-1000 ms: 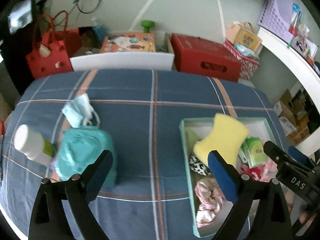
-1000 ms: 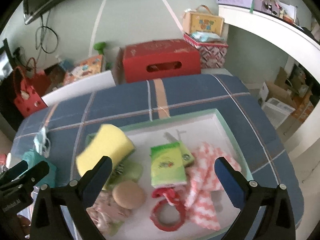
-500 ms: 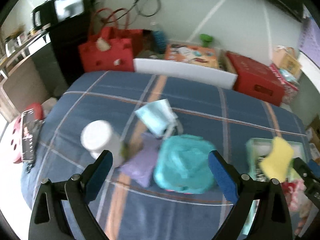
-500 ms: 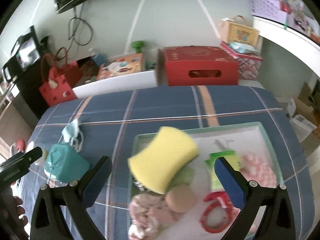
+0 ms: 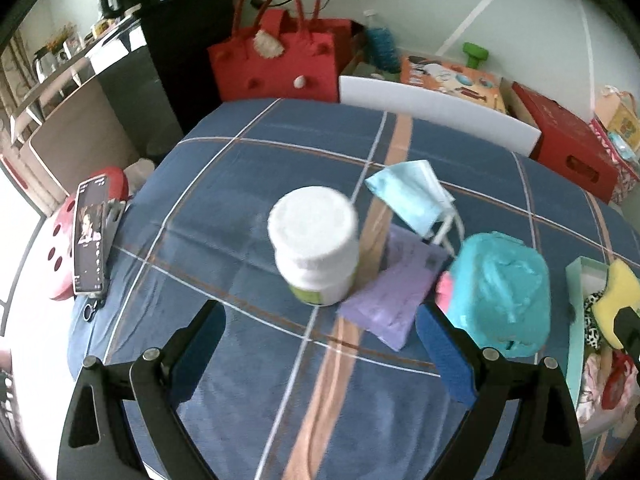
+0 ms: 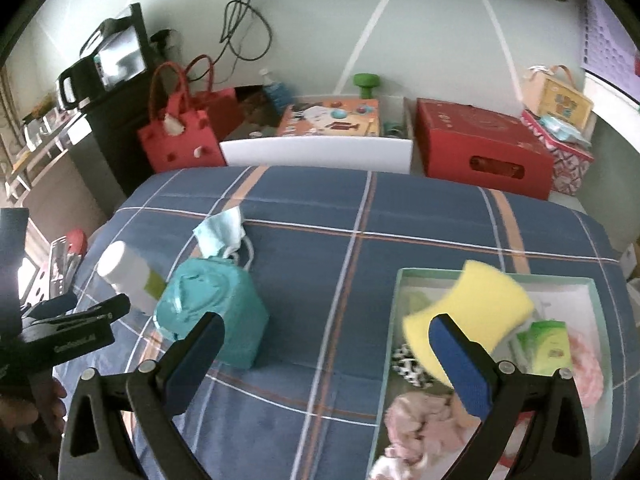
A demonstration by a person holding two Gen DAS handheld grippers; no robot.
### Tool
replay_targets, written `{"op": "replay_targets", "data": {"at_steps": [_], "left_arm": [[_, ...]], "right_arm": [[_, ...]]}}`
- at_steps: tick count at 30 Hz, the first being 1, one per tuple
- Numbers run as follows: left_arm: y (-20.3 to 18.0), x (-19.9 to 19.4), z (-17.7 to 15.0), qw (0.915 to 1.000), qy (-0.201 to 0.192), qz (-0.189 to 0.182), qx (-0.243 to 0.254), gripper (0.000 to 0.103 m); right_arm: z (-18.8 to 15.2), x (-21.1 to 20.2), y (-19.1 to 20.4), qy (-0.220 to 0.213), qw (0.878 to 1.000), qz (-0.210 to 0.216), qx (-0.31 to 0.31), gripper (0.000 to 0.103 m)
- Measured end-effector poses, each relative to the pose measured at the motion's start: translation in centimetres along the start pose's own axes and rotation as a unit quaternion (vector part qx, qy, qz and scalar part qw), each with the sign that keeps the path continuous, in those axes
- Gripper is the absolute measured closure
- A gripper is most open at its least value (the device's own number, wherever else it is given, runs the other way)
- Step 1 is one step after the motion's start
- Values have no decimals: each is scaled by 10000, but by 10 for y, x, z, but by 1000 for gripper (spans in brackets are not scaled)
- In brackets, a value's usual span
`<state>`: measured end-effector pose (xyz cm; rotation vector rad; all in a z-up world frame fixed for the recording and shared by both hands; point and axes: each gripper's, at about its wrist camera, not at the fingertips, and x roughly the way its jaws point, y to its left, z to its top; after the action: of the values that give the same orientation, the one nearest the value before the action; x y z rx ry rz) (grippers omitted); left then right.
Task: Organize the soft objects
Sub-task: 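Move both open grippers back from the tray toward the white bottle and mask, then reach the left gripper to the purple wipes pack while the right gripper approaches the blue face mask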
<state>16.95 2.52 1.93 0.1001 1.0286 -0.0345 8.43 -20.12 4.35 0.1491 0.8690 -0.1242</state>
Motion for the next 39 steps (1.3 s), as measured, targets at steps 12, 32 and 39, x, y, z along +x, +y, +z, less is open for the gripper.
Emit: {"op": "replay_targets", "data": {"at_steps": [12, 32, 39], "left_arm": [[10, 23, -2, 9984, 428, -361, -52, 7], [10, 69, -6, 9918, 1038, -750, 18, 7], [28, 82, 1, 9818, 1164, -1281, -787, 10]], "right_arm": [[23, 22, 24, 438, 9978, 341, -356, 0], [67, 85, 34, 1836, 9749, 1104, -609, 0], [64, 84, 34, 1829, 9740, 1194, -593, 0]]}}
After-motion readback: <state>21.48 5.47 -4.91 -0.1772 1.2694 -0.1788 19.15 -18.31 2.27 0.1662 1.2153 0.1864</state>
